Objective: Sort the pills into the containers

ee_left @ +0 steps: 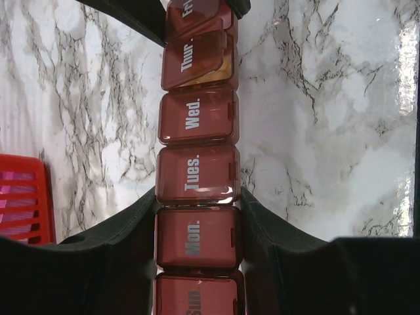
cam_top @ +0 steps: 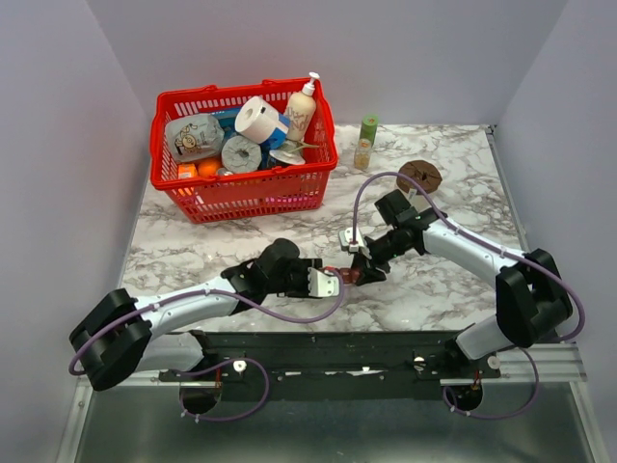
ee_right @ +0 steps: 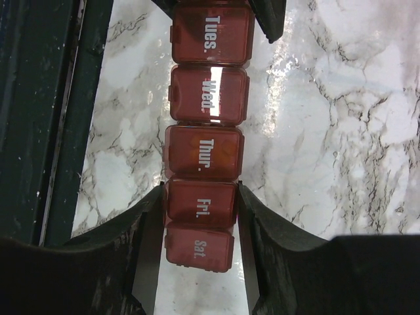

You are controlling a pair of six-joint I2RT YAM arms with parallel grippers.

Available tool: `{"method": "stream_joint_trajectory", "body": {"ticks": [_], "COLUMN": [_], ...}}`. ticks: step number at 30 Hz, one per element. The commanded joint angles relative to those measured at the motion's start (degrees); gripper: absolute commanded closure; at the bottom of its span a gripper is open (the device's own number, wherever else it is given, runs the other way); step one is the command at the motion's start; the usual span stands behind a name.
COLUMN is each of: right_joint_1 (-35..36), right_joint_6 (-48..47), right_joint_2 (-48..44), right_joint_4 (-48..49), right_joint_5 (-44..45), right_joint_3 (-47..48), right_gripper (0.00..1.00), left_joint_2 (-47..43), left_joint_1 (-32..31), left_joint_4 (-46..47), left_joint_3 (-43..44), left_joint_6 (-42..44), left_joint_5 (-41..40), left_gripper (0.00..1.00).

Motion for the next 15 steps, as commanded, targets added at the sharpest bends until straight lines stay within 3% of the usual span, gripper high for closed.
{"method": "stream_joint_trajectory", "body": {"ticks": [1,9,15], "right_joint_1": [-0.07,-2.00,-2.61], "right_joint_6": [3.04,3.48,5.50], "right_joint_2": [-0.72,-2.04,-3.53], "right_joint_4": [-0.35,-0.09,2.98], "right_joint_5": [-2.52,-1.03,0.90], "right_joint_3": [0.30,0.48,-0.23], "right_gripper": [0.48,0.37,0.35], "left_joint_2": [-1.67,-1.76,-1.14], "left_joint_1": [0.73,0.73,0.81], "left_joint_4": [3.82,3.65,3.47], "left_joint_3": [-0.50,-0.77,-0.51], "left_joint_6": [-0.20,-0.03,-0.11], "left_joint_5": [0.83,1.62,2.15], "left_gripper": [1.00,1.00,1.00]}}
